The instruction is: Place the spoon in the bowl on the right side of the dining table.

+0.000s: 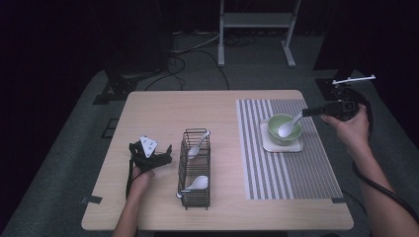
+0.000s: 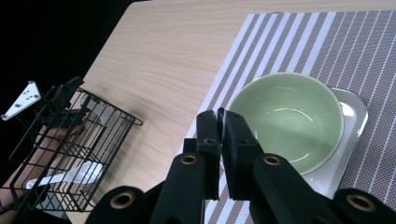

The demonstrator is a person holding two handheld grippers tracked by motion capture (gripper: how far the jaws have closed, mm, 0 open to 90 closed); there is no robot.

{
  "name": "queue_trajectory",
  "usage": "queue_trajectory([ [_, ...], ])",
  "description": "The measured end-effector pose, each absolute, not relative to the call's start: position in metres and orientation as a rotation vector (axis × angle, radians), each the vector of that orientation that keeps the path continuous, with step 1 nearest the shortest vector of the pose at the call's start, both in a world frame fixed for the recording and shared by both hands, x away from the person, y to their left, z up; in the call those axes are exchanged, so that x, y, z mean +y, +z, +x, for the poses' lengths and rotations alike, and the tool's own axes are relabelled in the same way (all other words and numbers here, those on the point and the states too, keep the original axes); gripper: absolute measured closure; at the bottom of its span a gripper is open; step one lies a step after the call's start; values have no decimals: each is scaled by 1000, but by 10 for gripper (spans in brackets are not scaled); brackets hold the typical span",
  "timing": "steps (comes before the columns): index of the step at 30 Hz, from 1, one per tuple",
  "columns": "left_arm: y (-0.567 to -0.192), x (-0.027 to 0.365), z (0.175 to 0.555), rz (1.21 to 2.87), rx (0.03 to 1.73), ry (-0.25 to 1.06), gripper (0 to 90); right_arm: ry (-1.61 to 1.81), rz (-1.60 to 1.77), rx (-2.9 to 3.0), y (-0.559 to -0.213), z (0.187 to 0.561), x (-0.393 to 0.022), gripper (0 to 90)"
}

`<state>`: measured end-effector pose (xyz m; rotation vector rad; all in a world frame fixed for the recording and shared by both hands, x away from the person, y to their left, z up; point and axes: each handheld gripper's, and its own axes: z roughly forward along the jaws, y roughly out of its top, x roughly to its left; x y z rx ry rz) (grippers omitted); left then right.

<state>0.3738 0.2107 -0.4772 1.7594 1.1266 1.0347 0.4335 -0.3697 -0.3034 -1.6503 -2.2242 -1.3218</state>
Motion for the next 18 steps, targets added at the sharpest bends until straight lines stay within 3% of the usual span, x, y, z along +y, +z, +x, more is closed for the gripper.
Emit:
queue_trajectory([
  [18,-477,210,374,1764,1124,1039,11,-1310,-1724,-2183,-322,441,-379,855],
])
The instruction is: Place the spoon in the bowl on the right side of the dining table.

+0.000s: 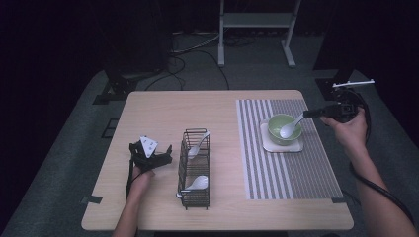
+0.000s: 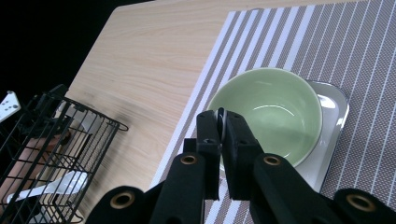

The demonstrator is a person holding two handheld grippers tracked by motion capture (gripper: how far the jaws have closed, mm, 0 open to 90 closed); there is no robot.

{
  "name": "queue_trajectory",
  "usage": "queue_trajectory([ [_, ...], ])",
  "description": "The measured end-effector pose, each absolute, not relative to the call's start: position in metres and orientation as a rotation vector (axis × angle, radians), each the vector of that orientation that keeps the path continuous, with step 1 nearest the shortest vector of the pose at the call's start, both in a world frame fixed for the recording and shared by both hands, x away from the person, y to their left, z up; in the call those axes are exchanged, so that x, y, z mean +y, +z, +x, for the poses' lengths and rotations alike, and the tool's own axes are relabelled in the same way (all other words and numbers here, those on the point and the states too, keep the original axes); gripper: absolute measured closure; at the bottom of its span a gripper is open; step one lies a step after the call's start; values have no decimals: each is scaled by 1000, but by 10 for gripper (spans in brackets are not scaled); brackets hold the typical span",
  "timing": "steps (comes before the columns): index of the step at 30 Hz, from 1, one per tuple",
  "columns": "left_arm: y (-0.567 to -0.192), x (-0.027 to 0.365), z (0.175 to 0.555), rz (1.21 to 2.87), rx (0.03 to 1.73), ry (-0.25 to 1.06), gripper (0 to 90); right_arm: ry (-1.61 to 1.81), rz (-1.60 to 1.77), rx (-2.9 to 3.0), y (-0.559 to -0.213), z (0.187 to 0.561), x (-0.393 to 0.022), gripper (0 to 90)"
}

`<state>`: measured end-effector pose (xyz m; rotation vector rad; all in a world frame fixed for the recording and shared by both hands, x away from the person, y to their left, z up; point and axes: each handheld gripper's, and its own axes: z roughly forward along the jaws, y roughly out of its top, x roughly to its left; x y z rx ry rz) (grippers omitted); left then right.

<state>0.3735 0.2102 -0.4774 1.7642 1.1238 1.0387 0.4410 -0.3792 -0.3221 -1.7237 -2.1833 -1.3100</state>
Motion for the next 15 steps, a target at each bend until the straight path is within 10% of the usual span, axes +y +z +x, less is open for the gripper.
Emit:
queue_trajectory([
  [15,-477,210,374,1763,1124,1038,11,-1286,-1747,-2176,-334,447,-374,855],
])
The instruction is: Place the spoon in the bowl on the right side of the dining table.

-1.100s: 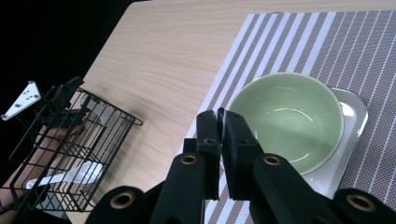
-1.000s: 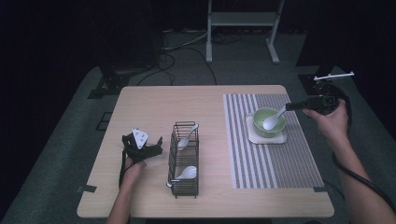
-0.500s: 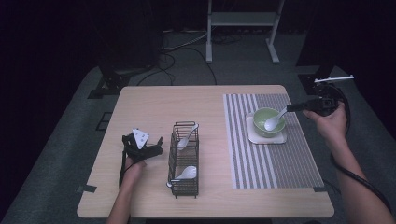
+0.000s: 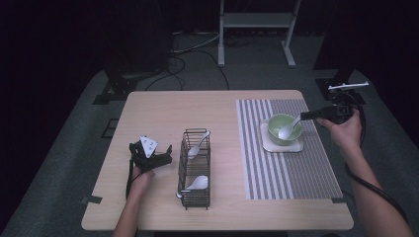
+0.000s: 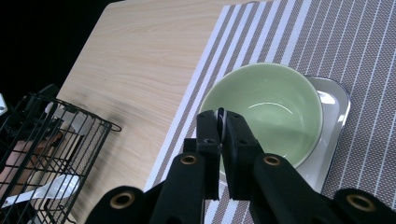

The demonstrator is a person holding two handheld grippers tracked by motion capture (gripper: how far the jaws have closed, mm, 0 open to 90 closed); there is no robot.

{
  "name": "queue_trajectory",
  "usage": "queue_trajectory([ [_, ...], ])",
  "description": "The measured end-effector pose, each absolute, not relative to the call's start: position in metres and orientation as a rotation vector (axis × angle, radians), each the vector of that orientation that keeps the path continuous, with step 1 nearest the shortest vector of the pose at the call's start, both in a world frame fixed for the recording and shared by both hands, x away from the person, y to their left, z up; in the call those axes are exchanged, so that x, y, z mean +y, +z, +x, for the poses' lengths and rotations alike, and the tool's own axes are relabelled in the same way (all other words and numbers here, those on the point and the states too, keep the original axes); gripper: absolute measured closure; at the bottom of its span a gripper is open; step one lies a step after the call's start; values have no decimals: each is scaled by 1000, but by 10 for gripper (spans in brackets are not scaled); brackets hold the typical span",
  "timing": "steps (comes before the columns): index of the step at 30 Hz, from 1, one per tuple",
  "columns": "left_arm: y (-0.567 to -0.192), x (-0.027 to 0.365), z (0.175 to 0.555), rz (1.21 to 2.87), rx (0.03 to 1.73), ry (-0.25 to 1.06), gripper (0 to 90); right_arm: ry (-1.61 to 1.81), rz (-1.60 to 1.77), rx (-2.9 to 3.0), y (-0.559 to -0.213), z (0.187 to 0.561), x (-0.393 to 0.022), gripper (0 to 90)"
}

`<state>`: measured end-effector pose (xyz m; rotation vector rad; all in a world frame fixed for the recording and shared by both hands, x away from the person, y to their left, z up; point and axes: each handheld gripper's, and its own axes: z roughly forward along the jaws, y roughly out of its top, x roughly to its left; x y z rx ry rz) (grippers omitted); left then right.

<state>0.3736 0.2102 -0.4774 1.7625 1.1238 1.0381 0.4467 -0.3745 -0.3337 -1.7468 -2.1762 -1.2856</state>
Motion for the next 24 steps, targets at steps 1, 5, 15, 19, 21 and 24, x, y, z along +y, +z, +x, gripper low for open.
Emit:
queue_trajectory([
  [1,-477,210,374,1763,1124,1038,11,-1284,-1748,-2178,-334,447,-374,855],
  [5,-477,210,374,1762,1124,1038,11,-1281,-1760,-2173,-338,449,-375,854],
  [15,-477,210,374,1764,1123,1039,11,-1258,-1794,-2155,-347,451,-378,854],
  [19,-477,210,374,1763,1124,1039,12,-1254,-1798,-2150,-349,452,-379,854],
  [21,-477,210,374,1763,1124,1038,11,-1252,-1801,-2149,-351,452,-379,854],
  [24,-477,210,374,1763,1124,1039,11,-1244,-1805,-2150,-353,452,-380,854],
])
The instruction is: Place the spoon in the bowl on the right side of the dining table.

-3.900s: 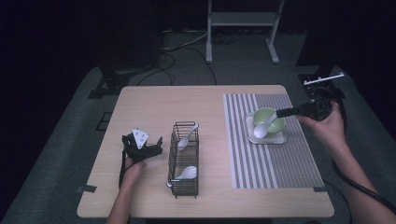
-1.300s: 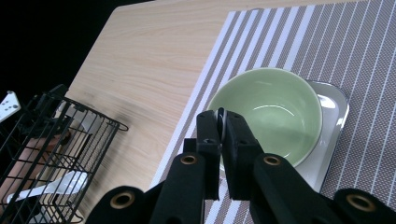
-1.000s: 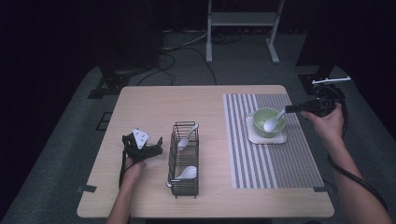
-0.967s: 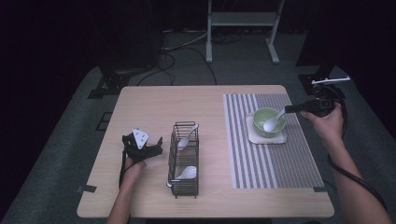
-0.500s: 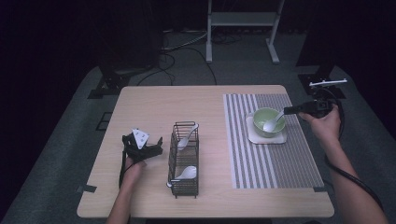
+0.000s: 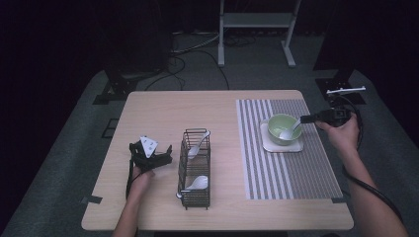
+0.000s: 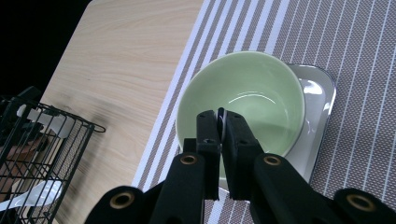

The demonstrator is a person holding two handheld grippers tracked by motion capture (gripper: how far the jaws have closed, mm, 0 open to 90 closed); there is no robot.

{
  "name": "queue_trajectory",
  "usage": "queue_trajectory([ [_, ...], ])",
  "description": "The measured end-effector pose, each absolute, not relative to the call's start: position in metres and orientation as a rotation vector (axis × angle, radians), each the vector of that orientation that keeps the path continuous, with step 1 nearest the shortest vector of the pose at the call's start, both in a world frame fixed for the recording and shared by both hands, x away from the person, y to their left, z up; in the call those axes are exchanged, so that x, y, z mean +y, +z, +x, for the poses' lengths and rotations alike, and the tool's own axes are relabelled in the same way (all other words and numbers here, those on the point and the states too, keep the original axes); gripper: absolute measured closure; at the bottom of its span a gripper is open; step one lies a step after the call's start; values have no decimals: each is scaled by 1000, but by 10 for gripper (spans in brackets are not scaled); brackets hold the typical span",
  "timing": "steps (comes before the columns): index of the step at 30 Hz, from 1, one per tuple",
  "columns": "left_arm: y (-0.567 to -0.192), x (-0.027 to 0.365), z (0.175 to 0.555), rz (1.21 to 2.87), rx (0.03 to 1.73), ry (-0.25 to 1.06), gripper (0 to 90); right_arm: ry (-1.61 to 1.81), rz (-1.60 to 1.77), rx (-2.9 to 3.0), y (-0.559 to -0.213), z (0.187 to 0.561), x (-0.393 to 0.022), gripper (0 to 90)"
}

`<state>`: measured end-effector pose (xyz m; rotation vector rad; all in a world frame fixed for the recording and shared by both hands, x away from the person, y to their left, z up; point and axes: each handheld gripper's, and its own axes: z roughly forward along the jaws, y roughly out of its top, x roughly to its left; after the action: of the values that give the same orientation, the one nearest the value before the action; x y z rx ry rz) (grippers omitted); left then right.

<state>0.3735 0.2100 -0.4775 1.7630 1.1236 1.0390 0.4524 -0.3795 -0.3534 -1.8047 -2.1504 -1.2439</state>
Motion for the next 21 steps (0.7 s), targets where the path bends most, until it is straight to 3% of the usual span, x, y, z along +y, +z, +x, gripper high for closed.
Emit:
queue_trajectory([
  [21,-477,210,373,1764,1125,1040,12,-1255,-1850,-2090,-368,453,-391,842],
])
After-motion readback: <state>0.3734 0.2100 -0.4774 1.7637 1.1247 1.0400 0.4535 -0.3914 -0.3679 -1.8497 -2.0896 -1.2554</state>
